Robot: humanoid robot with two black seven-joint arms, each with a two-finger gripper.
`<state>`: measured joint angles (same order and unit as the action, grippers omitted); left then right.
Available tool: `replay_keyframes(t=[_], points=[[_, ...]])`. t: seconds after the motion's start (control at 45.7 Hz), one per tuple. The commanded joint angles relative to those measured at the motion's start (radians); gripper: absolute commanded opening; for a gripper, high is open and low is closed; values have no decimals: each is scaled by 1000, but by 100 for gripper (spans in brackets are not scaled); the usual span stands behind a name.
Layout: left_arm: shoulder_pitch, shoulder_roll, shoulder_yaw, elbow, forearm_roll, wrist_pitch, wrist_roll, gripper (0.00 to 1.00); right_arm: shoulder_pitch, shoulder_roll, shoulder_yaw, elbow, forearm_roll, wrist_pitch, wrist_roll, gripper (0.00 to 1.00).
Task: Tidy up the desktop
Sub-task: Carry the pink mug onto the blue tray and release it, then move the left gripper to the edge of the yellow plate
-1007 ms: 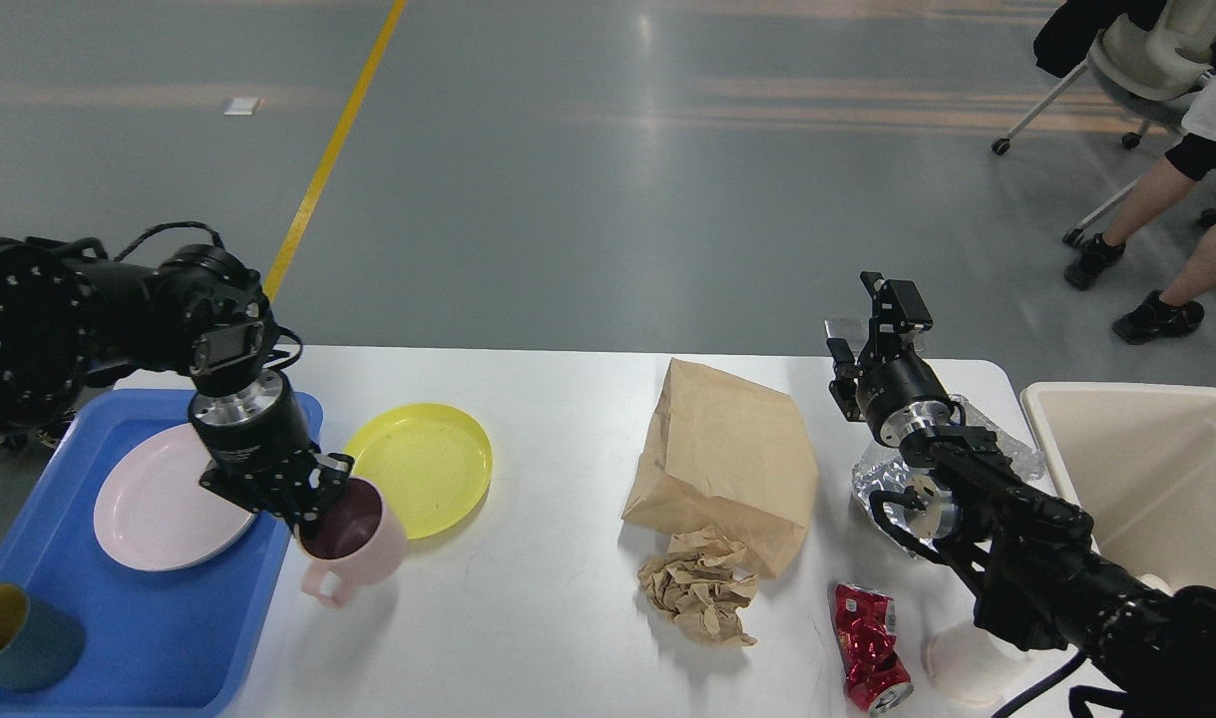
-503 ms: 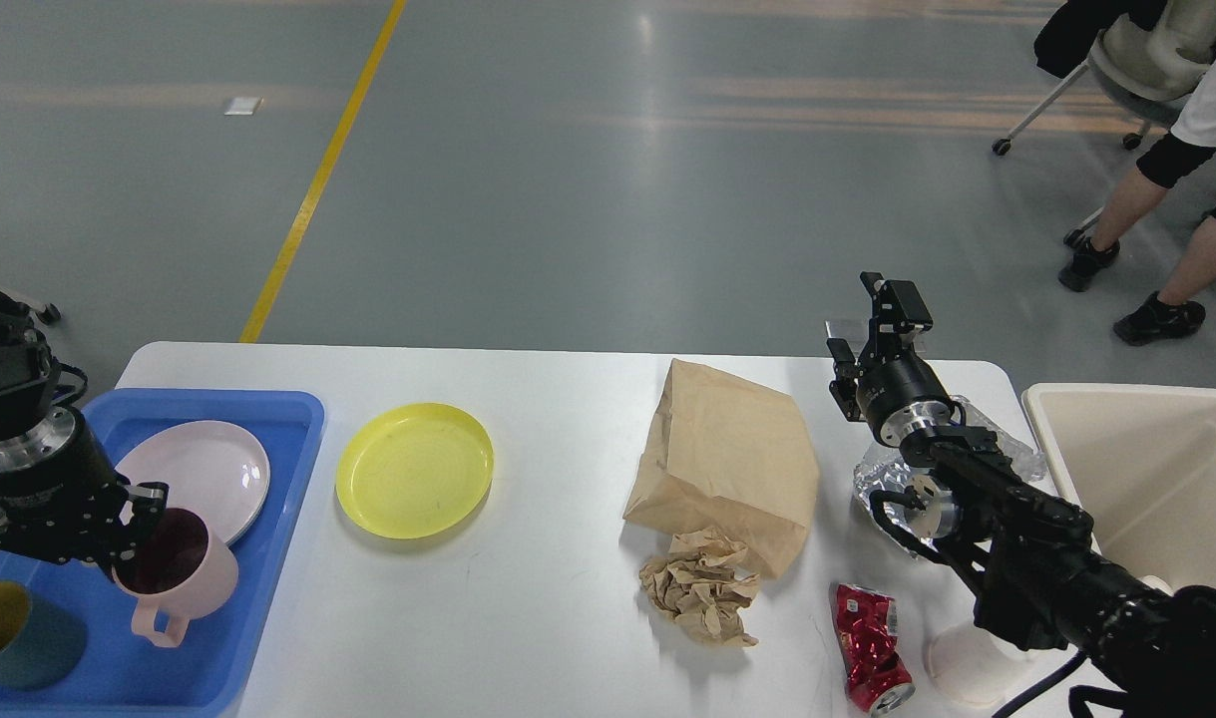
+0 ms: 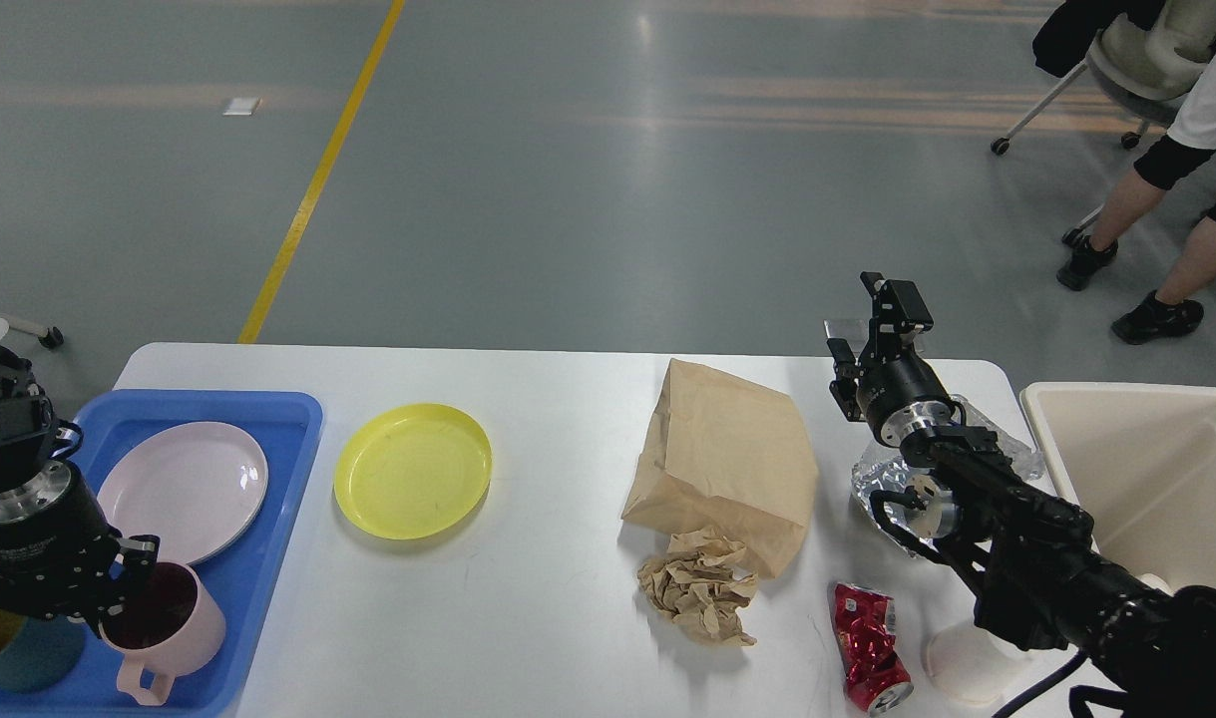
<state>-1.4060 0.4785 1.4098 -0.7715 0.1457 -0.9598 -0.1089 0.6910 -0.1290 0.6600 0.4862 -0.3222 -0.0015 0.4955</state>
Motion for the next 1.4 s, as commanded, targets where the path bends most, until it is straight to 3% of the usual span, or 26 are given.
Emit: replay_keyframes(t=[0.0,0.284,0.569,0.7,0.897,1.007,1.379], points=[[13,-9,0,23,-1,0,0,1,1,0,1,0,0,0,0,100],[48,-17,-11,72,-1,0,0,12,1,-1,1,0,0,0,0,100],[58,-18,-12,78,-1,0,0,30,1,0,0,0,0,0,0,100],[44,-20,-2,78,-1,0,-8,44,-1,0,0,0,0,0,0,100],[2,-18,14,77,-1,0,-15,72,1,0,0,0,0,0,0,100],[-36,-18,66,77,-15,0,-20,81,-1,0,1,0,0,0,0,100],[-192,-86,121,74,-20,0,-21,91,1,0,1,0,0,0,0,100]])
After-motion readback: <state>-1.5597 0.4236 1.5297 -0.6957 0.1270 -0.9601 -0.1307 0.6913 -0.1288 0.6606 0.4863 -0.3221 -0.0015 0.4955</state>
